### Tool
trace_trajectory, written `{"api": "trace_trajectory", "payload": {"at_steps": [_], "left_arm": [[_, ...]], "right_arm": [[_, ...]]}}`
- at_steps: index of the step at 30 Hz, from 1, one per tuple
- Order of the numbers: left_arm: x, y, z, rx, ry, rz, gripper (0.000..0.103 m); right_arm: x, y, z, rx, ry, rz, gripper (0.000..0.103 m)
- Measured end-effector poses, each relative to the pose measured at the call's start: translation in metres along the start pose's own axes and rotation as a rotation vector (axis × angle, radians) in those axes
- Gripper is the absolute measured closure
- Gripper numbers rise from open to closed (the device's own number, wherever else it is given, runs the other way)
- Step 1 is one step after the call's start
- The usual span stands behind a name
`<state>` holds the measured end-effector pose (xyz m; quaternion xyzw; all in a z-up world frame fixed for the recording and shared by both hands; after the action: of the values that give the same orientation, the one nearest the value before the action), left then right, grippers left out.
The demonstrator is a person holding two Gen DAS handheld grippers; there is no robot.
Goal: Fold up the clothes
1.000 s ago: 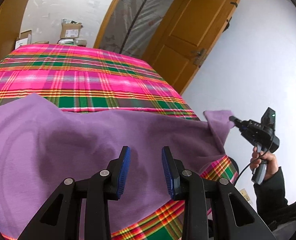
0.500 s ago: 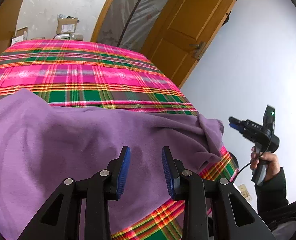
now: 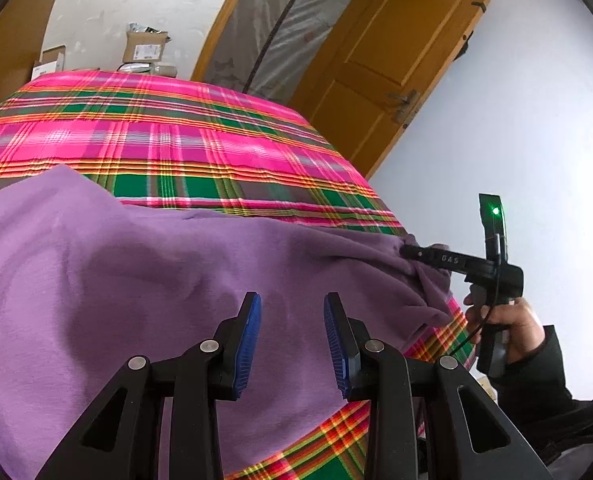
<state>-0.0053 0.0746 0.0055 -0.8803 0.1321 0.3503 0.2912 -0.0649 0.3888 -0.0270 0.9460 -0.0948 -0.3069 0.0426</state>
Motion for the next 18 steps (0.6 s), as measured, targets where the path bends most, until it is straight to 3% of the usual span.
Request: {"api": "trace_trajectory", "payload": {"at_steps": [4,5,13,18], "left_arm": [[0.001,0.002,0.001,0.011,0.004,-0.004,0.069],[0.001,0.002,0.001,0.014,0.004,-0.004,0.069],[0.003,0.000,-0.005,0.025,-0.009,-0.001,0.069],[0.005,-0.009,-0.007,0.041,-0.011,0.016,0.069]], "right_arm": [[0.001,-0.008,-0.003,-0.001,-0.004,0.010,0.096],[0.002,-0.011,-0.005,-0.017,-0.005,0.025,0.098],[0.003,-0.034,-0.053,-0.110,-0.132,0.119,0.099],[0.016,-0.056,-0.090,-0.099,-0.188,0.178,0.099]]}}
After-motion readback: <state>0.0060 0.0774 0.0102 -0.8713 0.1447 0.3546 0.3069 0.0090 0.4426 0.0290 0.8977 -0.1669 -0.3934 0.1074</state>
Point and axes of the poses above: each gripper's, at about its wrist camera, not at the fingertips, and z roughly the way its jaws point, y to its left, x to its underside, the point moved 5 cm from there along z, roughly the way its jaws point, and after that the axes turned 3 degrees about z, right-handed, at the moved point
